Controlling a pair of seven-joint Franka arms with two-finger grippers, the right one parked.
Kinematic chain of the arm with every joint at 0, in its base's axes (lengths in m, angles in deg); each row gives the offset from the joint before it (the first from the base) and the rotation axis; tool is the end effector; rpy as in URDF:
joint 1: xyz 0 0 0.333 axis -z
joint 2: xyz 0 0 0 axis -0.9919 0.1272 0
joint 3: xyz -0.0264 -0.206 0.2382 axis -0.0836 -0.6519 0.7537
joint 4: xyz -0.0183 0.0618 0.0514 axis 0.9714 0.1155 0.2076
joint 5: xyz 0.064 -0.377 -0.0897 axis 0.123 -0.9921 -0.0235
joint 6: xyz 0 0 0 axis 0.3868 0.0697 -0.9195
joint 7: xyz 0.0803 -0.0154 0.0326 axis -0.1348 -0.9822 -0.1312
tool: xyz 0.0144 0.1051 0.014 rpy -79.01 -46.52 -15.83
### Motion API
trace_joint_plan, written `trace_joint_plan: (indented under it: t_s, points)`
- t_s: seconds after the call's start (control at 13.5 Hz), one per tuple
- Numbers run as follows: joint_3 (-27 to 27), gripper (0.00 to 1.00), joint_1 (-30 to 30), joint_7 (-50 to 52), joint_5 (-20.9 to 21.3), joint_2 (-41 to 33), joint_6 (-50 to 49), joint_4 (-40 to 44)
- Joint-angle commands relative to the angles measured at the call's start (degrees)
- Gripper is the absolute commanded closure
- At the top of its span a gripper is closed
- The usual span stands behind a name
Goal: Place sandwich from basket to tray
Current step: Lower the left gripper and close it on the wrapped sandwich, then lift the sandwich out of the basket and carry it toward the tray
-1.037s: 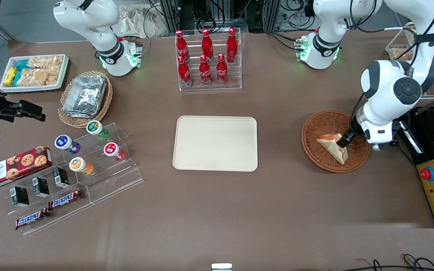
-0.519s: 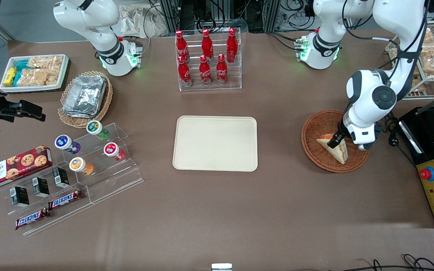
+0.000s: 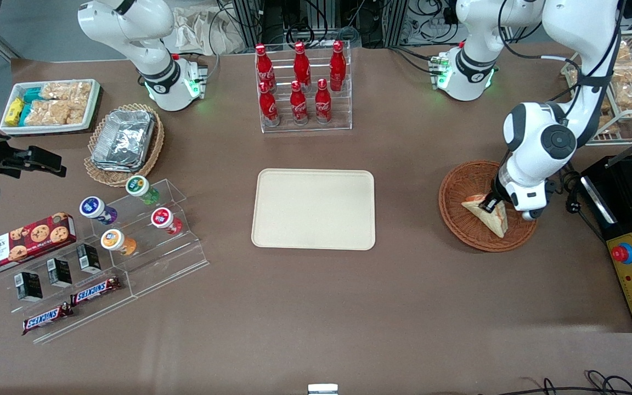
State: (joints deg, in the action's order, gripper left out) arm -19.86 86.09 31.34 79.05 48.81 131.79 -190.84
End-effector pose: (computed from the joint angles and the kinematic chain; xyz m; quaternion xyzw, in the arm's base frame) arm 0.4917 -0.0420 0.2537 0.9008 0.4342 0.0076 0.0055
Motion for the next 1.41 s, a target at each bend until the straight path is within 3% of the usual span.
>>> trace_joint_plan:
  t_s: [0.0, 0.22, 0.52, 0.67, 0.89, 1.11, 1.33]
  points:
    - [-0.57, 1.00, 0.39, 2.09, 1.06, -3.32, -2.72, 1.50]
    - [-1.71, 1.00, 0.39, -2.98, 5.18, -5.17, -20.35, 12.37]
    - [-6.45, 1.00, 0.30, -16.35, 5.01, -5.09, -44.97, 31.09]
    - [-9.43, 1.00, 0.30, -20.14, 4.22, -4.83, -50.72, 37.69]
    - [-17.94, 1.00, 0.39, -18.05, 4.13, -2.99, -52.49, 41.59]
    - [-25.42, 1.00, 1.00, -11.19, 4.31, 1.31, -46.63, 40.46]
    - [-27.47, 1.00, 6.08, -5.83, 6.06, 8.16, -36.36, 37.47]
